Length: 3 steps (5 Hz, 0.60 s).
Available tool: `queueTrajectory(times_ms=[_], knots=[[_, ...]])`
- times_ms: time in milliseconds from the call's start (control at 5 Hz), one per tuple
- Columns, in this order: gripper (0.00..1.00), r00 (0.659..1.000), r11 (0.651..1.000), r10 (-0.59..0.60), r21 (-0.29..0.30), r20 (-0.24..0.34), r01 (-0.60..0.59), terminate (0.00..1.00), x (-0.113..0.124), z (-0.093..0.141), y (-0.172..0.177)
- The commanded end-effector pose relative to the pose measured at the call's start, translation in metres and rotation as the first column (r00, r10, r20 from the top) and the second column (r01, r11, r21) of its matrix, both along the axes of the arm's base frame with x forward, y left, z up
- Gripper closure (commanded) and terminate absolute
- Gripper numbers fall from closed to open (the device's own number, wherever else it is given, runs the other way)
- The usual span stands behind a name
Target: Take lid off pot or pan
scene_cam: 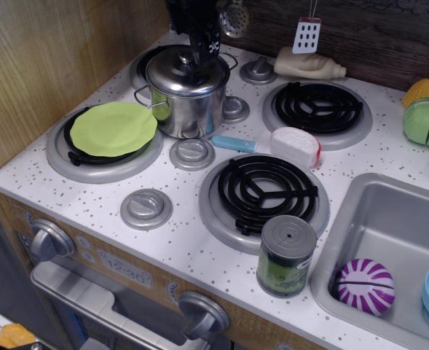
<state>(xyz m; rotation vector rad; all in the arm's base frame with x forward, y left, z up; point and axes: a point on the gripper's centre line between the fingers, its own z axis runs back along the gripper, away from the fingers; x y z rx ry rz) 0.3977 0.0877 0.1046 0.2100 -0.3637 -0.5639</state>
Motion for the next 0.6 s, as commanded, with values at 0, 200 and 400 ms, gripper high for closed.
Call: queueTrajectory(times_ms=[0, 200, 400], knots=[[0.00, 1.000, 1.000, -0.017, 0.006, 0.013, 0.017, 0.00, -0.0005, 0.0031, 0.0112], [1.00, 1.000, 1.000, -0.017, 0.001, 0.006, 0.017, 0.00, -0.0008, -0.0024, 0.0122], [1.00, 1.000, 1.000, -0.010, 0.009, -0.015, 0.010, 0.00, -0.0027, 0.0051, 0.0098]])
